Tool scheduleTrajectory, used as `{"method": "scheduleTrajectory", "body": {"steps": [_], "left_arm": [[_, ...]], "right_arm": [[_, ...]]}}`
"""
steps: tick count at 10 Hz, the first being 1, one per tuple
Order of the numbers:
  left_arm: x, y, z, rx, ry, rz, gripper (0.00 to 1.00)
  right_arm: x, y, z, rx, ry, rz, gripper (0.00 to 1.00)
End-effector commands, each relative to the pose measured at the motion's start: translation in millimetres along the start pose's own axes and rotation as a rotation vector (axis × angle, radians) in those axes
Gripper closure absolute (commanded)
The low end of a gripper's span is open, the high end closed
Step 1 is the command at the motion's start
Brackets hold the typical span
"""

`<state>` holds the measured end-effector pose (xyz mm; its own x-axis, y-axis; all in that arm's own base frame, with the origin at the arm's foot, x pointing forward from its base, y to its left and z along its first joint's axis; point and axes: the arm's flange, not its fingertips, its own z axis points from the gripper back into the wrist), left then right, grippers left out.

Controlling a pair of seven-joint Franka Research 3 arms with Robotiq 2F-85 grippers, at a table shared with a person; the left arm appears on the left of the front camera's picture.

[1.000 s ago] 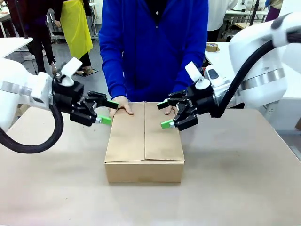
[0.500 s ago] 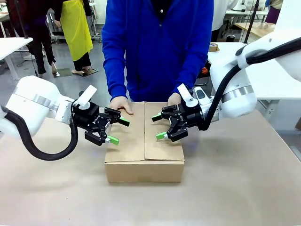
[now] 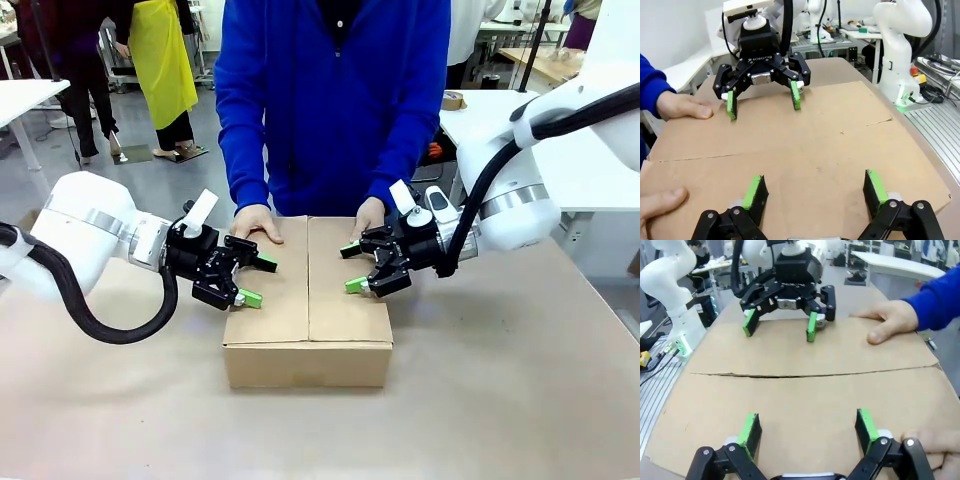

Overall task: Pack the gift set into the box.
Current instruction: Press and hold the closed box until the human finishes sealing it.

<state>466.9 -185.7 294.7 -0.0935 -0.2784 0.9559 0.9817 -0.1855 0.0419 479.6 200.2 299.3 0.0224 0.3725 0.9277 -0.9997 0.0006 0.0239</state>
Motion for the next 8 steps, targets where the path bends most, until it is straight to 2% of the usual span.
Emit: {"method": "scheduleTrajectory", "body": {"steps": [1,2,8], "left_arm": [[-1.3,7.9,-8.5,0.019,0.026,0.074,0.00],[0.0,0.0,0.0,0.000,0.000,0.000,0.00],[0.0,0.0,0.0,0.000,0.000,0.000,0.00]], "right_arm": [[-7.8,-0.5,-7.2,-0.037,0.059,-0.033,0.00],[0.0,0.0,0.0,0.000,0.000,0.000,0.00],[0.0,0.0,0.0,0.000,0.000,0.000,0.00]]}}
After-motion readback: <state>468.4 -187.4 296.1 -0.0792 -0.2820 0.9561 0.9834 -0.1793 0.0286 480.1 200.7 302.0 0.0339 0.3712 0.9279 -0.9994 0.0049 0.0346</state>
